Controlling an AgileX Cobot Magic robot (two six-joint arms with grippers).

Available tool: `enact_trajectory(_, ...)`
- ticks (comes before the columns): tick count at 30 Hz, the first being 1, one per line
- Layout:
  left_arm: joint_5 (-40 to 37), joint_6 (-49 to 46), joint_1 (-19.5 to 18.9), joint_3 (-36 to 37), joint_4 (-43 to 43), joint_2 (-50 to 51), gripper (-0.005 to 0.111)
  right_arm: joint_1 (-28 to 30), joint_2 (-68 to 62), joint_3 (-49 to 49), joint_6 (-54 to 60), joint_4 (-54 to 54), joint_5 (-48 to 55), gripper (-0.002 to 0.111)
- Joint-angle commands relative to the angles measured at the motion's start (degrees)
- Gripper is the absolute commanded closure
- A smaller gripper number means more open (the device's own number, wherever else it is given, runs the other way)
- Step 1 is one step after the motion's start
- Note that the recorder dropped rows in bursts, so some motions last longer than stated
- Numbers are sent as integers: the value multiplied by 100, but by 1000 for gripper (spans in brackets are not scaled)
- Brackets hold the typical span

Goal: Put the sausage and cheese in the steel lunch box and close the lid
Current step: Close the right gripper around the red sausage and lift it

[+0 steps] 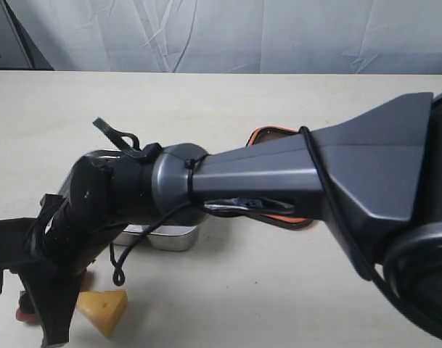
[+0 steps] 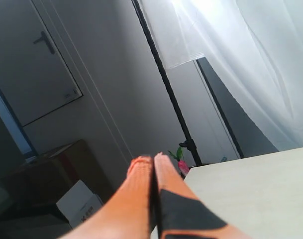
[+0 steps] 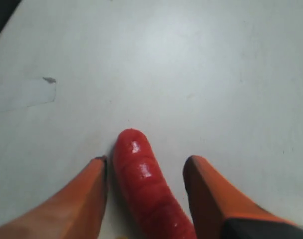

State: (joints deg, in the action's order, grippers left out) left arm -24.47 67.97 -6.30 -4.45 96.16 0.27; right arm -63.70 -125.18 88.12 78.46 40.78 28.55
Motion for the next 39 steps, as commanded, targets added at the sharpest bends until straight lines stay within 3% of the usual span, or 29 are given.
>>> enact_trajectory(1,3,48,-8,-40,74,-27,107,7,-113,62,34,-176,-44,60)
enact_trajectory(10,3,48,-8,-40,74,-27,107,7,-368,62,34,-318,-122,60)
enact_trajectory(12,3,48,-8,-40,74,-27,107,7,-431,62,34,-318,-240,67)
enact_trajectory(13,3,48,-8,-40,74,-27,107,7,-443,62,34,-318,-235,78)
enact_trajectory(15,3,48,-8,-40,74,-27,107,7,-456,62,-185,-318,-203,90)
enact_trajectory(22,3,48,-8,-40,74,-27,107,7,-456,62,-224,-769,-87,71)
enact_trajectory(39,67,48,-8,-40,74,-27,107,7,-538,65,-613,-1254,-98,72)
